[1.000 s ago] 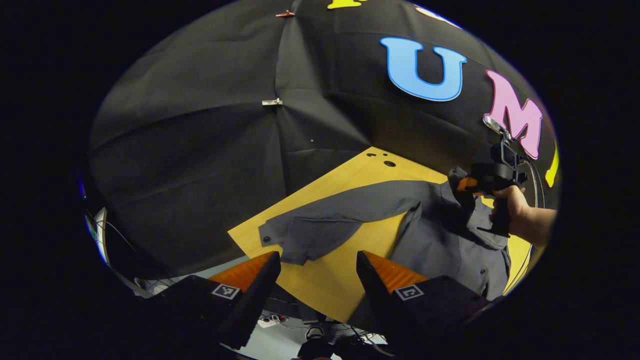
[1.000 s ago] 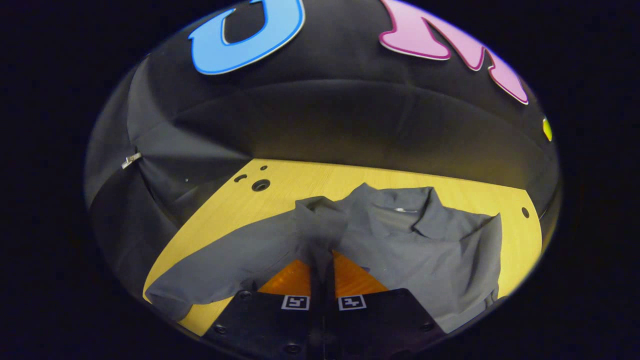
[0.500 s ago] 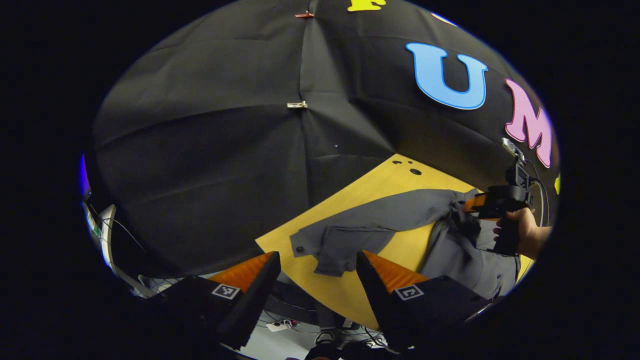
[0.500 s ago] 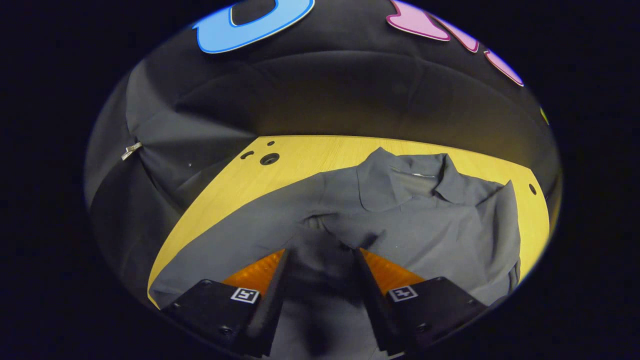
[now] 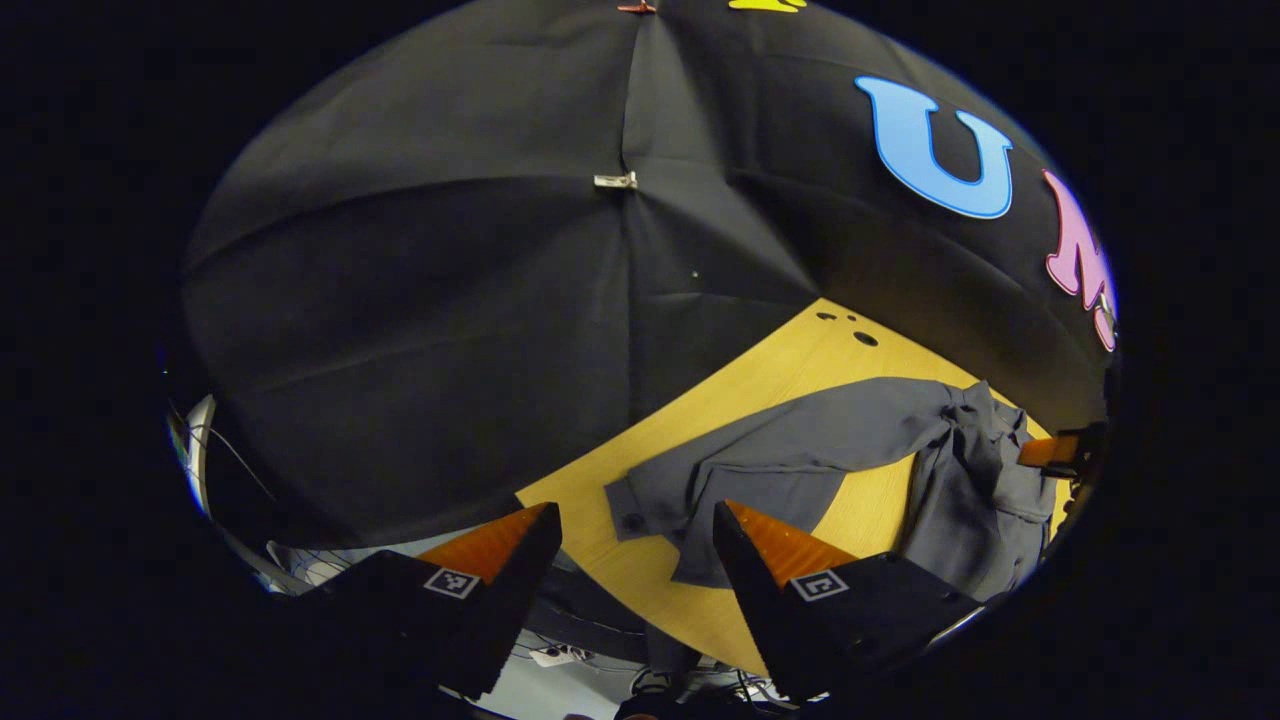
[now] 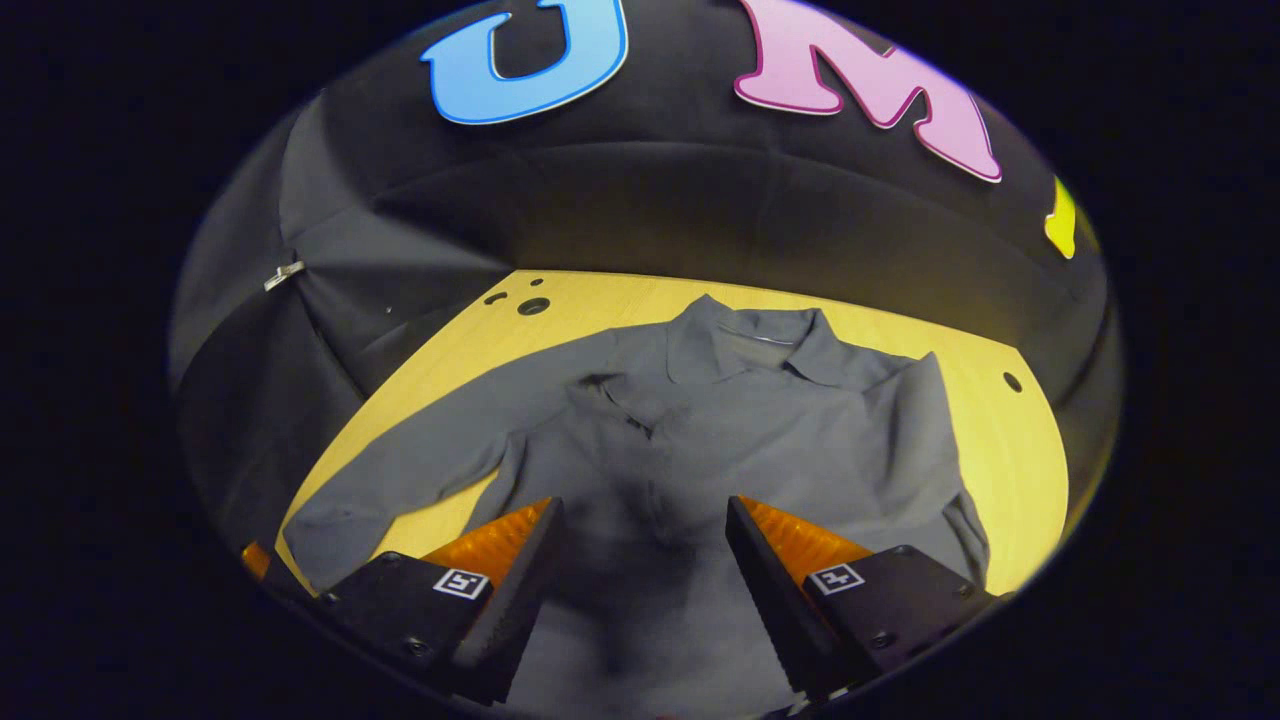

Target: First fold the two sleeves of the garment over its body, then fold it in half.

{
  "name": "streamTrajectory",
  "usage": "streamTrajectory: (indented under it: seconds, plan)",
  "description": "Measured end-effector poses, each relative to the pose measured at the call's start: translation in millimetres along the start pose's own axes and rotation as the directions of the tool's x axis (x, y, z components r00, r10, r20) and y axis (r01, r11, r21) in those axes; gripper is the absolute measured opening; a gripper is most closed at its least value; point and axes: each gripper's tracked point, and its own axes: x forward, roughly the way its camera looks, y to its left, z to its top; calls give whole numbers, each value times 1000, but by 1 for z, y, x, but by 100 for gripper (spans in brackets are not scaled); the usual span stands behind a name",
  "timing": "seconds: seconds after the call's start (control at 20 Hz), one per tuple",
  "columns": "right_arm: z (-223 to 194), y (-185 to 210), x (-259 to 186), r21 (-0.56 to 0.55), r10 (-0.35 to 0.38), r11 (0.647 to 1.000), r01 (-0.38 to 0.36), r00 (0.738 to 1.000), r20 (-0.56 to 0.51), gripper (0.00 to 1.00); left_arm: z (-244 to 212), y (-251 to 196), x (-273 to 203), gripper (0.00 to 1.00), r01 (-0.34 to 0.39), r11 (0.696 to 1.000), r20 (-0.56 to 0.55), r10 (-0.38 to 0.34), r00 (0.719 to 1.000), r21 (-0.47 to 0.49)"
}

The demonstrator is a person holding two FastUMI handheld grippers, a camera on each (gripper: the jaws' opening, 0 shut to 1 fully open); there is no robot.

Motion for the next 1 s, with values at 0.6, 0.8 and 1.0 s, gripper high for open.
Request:
streamTrajectory:
  seconds: [0.6, 0.8, 1.0]
  plan:
    - [-62, -64, -115, 70, -92, 993, 93, 996, -16, 99, -40, -19, 75, 96, 41, 997, -183, -30, 983, 60]
    - [-99, -87, -143, 56, -131, 989, 135, 988, -79, 99, -44, -32, 82, 94, 107, 962, -205, -55, 977, 251]
    - [-120, -101, -158, 38, -157, 986, 162, 981, -113, 99, -44, -56, 80, 60, 158, 955, -222, -102, 970, 250]
